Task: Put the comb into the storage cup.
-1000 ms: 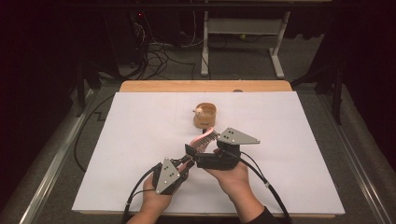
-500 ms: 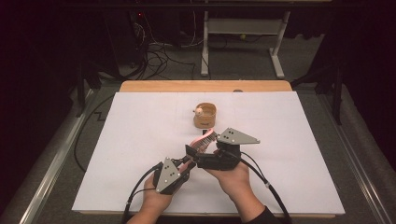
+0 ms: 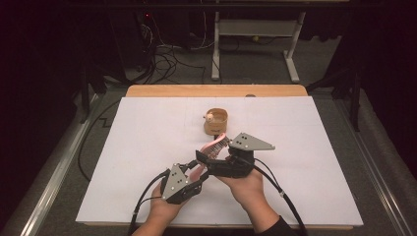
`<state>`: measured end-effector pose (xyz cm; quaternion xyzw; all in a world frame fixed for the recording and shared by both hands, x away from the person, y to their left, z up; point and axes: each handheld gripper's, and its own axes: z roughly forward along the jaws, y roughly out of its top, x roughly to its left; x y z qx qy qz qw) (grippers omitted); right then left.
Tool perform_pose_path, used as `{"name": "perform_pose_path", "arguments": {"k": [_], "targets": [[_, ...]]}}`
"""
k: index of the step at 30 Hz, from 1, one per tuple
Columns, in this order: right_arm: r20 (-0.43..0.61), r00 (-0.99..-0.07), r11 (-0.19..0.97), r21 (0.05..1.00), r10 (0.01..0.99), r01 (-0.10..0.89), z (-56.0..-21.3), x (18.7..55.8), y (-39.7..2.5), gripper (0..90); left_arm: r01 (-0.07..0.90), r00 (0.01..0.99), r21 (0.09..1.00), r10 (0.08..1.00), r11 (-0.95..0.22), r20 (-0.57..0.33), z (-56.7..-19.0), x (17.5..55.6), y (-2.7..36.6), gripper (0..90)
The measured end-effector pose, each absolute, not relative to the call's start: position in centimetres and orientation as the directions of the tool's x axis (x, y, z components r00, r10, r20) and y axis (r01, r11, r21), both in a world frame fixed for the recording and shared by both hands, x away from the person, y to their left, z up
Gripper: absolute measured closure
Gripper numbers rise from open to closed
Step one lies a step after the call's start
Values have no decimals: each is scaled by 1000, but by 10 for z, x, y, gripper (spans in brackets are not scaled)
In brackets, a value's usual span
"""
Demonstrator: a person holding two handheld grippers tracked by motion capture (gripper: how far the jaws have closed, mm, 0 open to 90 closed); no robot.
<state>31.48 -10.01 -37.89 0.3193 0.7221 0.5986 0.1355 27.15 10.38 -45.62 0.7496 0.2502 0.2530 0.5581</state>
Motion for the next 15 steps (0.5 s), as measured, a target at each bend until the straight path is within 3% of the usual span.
{"name": "perform_pose_path", "arguments": {"k": [15], "targets": [[169,-736,73,956,655,284,-372,317,-118,202,157,759,963,650,-219,24,-457,281,116,238]]}}
